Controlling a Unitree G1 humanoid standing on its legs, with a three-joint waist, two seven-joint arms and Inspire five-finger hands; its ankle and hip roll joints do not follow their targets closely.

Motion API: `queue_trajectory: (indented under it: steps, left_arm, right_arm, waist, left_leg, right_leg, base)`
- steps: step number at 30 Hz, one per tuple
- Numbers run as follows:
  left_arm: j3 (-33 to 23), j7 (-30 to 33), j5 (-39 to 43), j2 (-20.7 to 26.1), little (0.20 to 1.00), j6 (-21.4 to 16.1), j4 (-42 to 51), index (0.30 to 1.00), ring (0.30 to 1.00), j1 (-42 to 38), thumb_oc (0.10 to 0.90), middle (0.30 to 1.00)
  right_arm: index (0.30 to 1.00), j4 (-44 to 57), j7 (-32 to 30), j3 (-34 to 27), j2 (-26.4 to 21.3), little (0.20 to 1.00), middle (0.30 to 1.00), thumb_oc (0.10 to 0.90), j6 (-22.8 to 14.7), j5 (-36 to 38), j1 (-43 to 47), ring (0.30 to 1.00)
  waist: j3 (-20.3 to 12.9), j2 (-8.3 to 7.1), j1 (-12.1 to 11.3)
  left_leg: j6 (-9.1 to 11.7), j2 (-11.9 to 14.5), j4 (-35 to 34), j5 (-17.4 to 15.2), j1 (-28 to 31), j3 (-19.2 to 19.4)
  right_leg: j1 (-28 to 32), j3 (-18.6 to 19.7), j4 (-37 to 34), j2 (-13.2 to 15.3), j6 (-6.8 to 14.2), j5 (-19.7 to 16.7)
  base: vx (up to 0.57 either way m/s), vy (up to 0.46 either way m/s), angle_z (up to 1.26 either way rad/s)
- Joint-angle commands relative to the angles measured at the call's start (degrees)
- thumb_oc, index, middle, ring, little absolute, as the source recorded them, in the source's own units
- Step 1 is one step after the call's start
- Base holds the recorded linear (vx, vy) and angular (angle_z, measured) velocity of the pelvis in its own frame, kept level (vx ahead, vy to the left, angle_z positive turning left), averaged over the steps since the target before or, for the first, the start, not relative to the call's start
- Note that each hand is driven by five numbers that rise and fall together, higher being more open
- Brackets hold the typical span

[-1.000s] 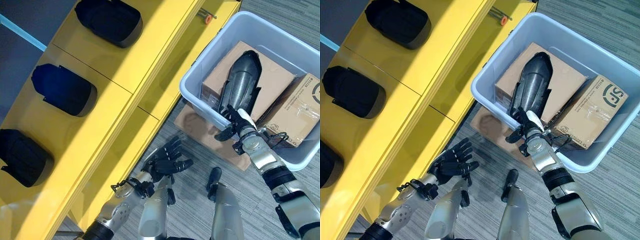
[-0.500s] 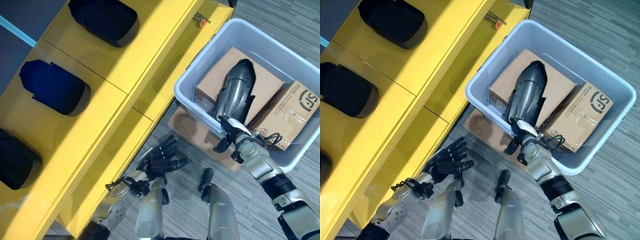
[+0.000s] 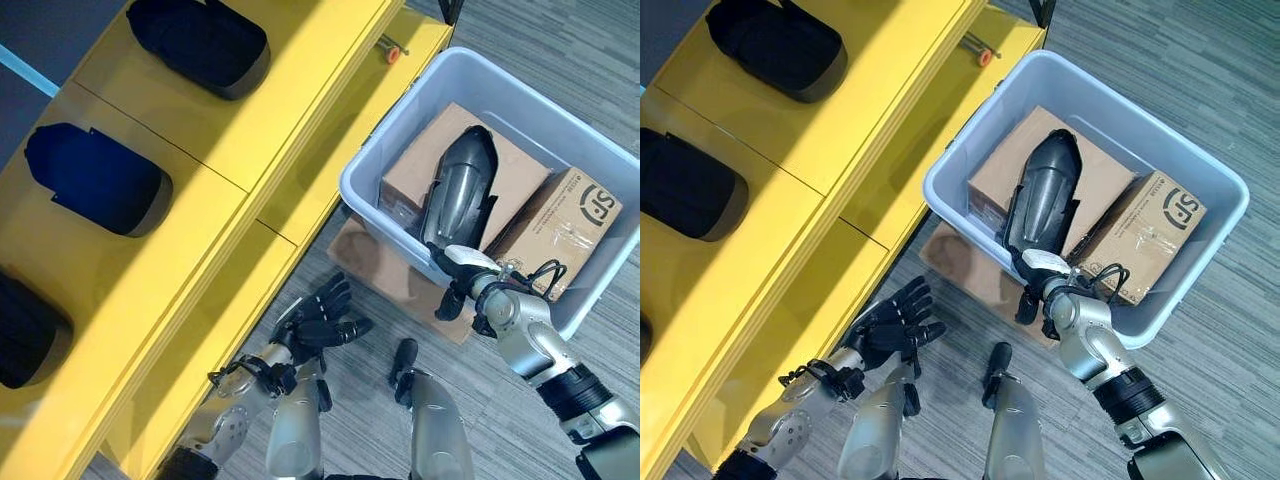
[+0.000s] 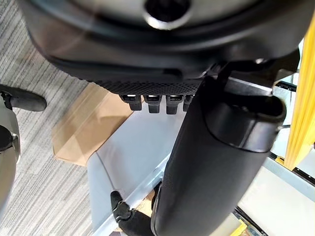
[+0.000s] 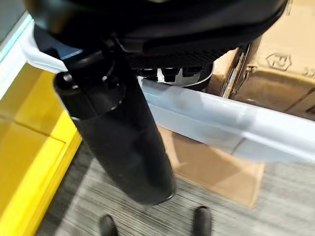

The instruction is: Move parts from the plastic box to the shelf.

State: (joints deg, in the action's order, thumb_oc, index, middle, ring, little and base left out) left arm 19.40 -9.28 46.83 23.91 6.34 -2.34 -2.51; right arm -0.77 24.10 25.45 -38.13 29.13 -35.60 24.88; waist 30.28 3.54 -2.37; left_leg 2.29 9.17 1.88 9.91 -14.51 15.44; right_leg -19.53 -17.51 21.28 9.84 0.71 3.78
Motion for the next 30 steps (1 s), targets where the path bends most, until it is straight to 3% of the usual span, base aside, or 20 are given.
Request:
queue_trajectory:
  steps: [1, 7, 12, 15, 18, 22, 30]
  left_arm:
    - [-1.59, -2.01, -0.07, 1.86, 1.0, -3.02, 9.0, 1.0, 1.0, 2.67, 0.9, 1.0]
    - [-1.83, -1.56, 0.03, 2.2, 1.0, -3.11, 9.51, 1.0, 1.0, 3.05, 0.9, 1.0]
    - [-2.26, -2.1, -0.1, 2.34, 1.0, -2.69, 9.41, 1.0, 1.0, 3.21, 0.9, 1.0]
    - [-2.08, -2.5, -0.59, 2.06, 1.0, -2.41, 9.0, 1.0, 1.0, 2.98, 0.9, 1.0]
    - [-1.96, -2.77, -0.56, 2.33, 1.0, -2.18, 8.96, 1.0, 1.0, 2.94, 0.9, 1.0]
    - [-2.07, -3.41, -0.61, 2.35, 1.0, -1.63, 8.52, 1.0, 1.0, 2.57, 0.9, 1.0]
    - [-1.19, -2.91, -0.41, 2.45, 1.0, -1.82, 8.74, 1.0, 1.0, 2.24, 0.9, 1.0]
  right_arm:
    - [1.0, 7.52, 6.74, 3.74, -1.86, 1.0, 1.0, 0.9, -2.69, -4.58, 0.25, 1.0]
    - [1.0, 10.93, 9.81, 3.99, -3.93, 1.0, 1.0, 0.9, -3.57, -3.73, 0.24, 1.0]
    - [1.0, 12.26, 12.77, 4.83, -4.31, 1.0, 1.0, 0.9, -3.52, 2.5, 0.07, 1.0]
    - [1.0, 10.32, 10.56, 6.13, -2.57, 1.0, 1.0, 0.9, -1.15, 10.7, -0.21, 1.0]
    - [1.0, 7.95, 7.99, 6.34, -1.13, 1.0, 1.0, 0.9, -0.49, 13.96, -0.33, 1.0]
    - [1.0, 3.46, 4.28, 5.71, 0.31, 1.0, 1.0, 0.9, -2.36, 17.39, -0.19, 1.0]
    - [1.0, 3.84, 1.17, 5.21, 2.57, 1.0, 1.0, 0.9, -3.92, 24.57, -0.89, 1.0]
  waist:
    - [-0.49, -1.01, 0.12]
    - [-0.49, -1.62, 0.2]
    - [-0.49, -2.05, -0.09]
    - [-0.49, -2.04, -0.58]
    - [-0.49, -1.88, -0.87]
    - [-0.49, -1.65, -1.19]
    - [-0.54, -1.25, -0.98]
  left_leg:
    - [0.54, -0.28, 3.35, -6.36, 1.75, -2.54]
    - [0.56, -0.07, 3.52, -6.63, 2.32, -2.28]
    - [0.69, 0.12, 3.75, -6.71, 2.95, -2.33]
    - [0.68, 0.13, 3.81, -6.62, 3.11, -2.68]
    - [0.6, 0.0, 3.93, -6.66, 3.2, -2.95]
    - [0.52, -0.13, 3.98, -6.71, 3.27, -3.41]
    - [0.38, -0.54, 3.84, -6.89, 3.74, -3.46]
  right_leg:
    - [2.77, 2.58, 2.94, -1.96, 1.83, 4.97]
    - [3.47, 2.73, 2.62, -2.15, 1.85, 5.03]
    - [4.51, 2.57, 2.36, -2.27, 1.74, 5.1]
    - [4.98, 2.32, 2.26, -2.25, 1.56, 5.18]
    - [5.19, 2.2, 2.39, -2.21, 1.44, 5.25]
    - [5.42, 1.97, 2.41, -2.26, 1.34, 5.29]
    - [5.78, 1.94, 2.05, -2.14, 1.39, 5.03]
  base:
    - [0.0, 0.0, 0.0]
    - [0.0, 0.0, -0.01]
    - [0.0, 0.0, 0.0]
    - [0.0, 0.0, 0.0]
    - [0.0, 0.0, 0.0]
    - [0.0, 0.0, 0.0]
    - [0.0, 0.0, 0.0]
